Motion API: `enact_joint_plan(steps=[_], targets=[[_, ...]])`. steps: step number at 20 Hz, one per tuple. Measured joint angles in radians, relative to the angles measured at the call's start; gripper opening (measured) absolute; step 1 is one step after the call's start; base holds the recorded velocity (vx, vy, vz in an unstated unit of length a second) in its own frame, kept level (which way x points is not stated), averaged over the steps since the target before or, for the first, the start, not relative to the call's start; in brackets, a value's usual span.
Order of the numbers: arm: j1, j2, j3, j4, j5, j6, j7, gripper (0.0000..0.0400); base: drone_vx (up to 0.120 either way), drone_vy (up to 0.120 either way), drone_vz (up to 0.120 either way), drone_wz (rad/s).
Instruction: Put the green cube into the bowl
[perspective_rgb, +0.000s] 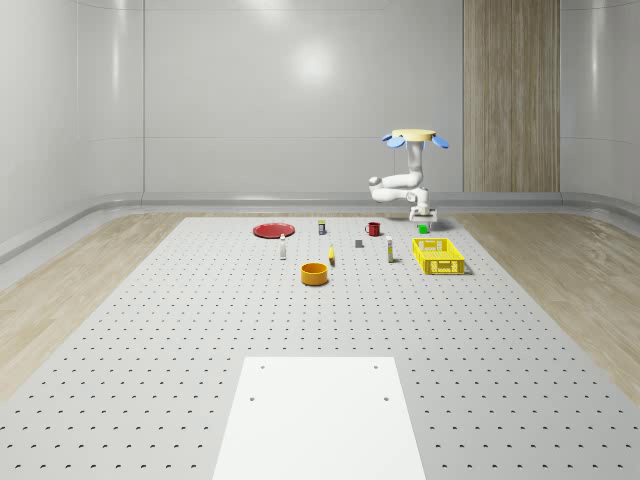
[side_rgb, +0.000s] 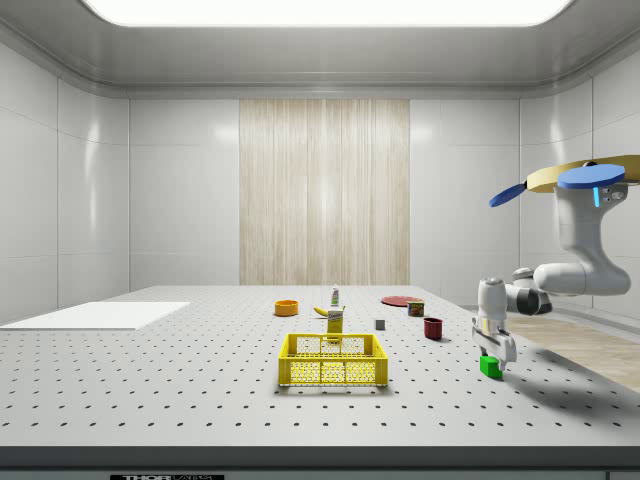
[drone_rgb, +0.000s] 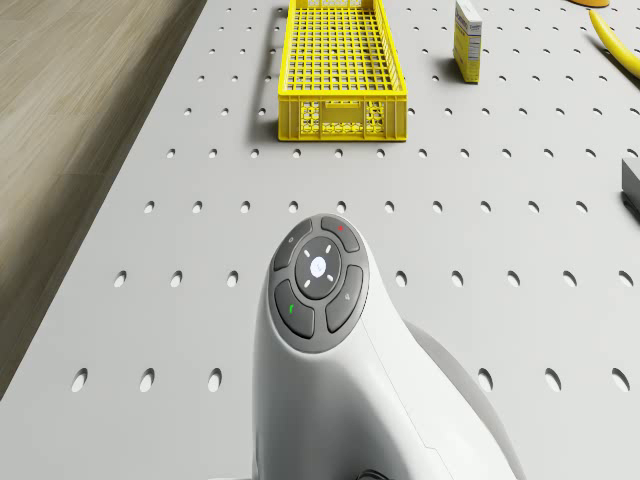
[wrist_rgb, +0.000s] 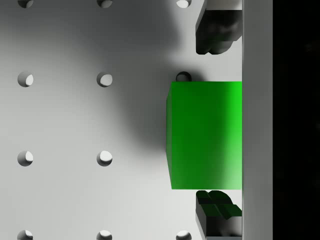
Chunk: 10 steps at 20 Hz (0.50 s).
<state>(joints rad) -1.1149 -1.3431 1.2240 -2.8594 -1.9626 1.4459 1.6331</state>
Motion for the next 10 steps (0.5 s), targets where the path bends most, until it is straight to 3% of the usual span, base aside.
enact_joint_plan(steps=[8,10], targets=[[-0.016,-0.017,-0.030,0.027,-0.026,0.035,-0.006,0.0400,0.000,0.000,0.000,0.000],[-0.023,-0.019,-0.030,0.034,-0.027,0.040,-0.005,0.0358,0.000,0.000,0.000,0.000]])
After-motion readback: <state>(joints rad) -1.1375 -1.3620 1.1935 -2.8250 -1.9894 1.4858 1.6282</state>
